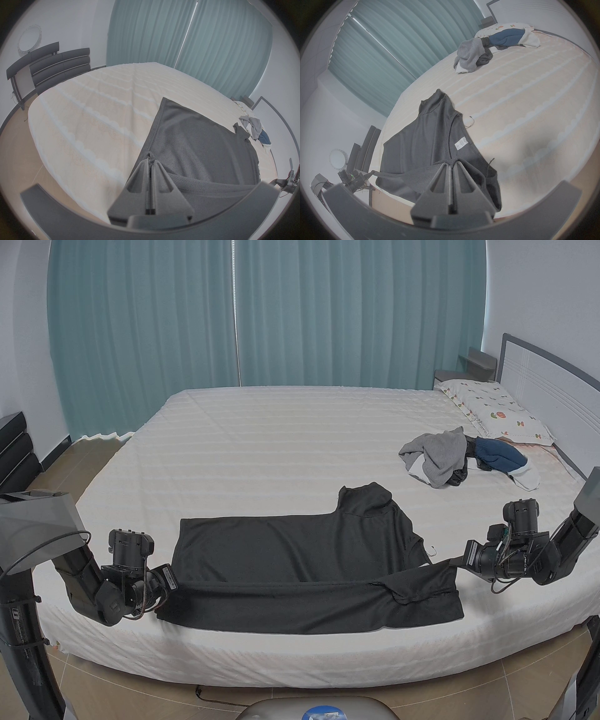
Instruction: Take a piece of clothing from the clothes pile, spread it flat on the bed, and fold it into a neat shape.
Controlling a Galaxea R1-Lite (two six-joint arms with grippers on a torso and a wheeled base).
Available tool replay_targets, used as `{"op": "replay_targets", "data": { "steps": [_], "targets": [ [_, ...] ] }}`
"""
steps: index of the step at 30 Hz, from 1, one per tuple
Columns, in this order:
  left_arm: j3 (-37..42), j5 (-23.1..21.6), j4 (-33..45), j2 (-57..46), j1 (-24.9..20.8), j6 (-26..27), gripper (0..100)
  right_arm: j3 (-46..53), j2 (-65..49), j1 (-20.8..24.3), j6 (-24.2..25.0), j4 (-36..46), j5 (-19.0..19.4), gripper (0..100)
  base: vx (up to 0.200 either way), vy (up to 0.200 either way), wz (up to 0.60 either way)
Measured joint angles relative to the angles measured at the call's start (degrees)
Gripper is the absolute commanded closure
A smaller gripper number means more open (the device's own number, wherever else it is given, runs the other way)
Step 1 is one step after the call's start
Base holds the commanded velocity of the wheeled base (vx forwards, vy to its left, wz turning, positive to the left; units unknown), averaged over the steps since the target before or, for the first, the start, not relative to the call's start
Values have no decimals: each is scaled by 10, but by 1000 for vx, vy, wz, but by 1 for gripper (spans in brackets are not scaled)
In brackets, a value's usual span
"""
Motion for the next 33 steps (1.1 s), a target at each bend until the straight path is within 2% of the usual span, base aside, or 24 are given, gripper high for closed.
{"op": "replay_targets", "data": {
  "steps": [5, 6, 7, 8, 14, 18, 27, 33],
  "targets": [
    [-2, 0, -1, 3, 0, 0, 100, 0, 12, 6, -2, 0, 0, 100, 0, 0, 0],
    [-3, 0, -1, 4, 1, 0, 0, 0, 16, 8, -2, 0, 0, 100, 0, 0, 0],
    [-4, 0, -1, 5, 1, 0, 0, 0, 20, 9, -2, 0, 0, 100, 0, 0, 0],
    [-5, 0, -2, 6, 1, -1, 0, 0, 24, 10, -2, 0, 0, 0, 0, 0, 0],
    [-16, -3, -3, 17, 2, -13, 0, -7, 48, 13, 5, -28, 0, 0, 0, 0, 0],
    [-21, -4, -4, 21, 2, -23, 0, -6, 53, 11, 31, -38, 0, 0, 0, 0, 0],
    [5, -20, -16, -7, 21, -33, 0, 29, 10, 22, 186, -46, 0, 0, 0, 0, 0],
    [65, -68, -24, -50, 28, -98, 0, 62, -11, 53, 300, -47, -1, 0, 0, 0, 0]
  ]
}}
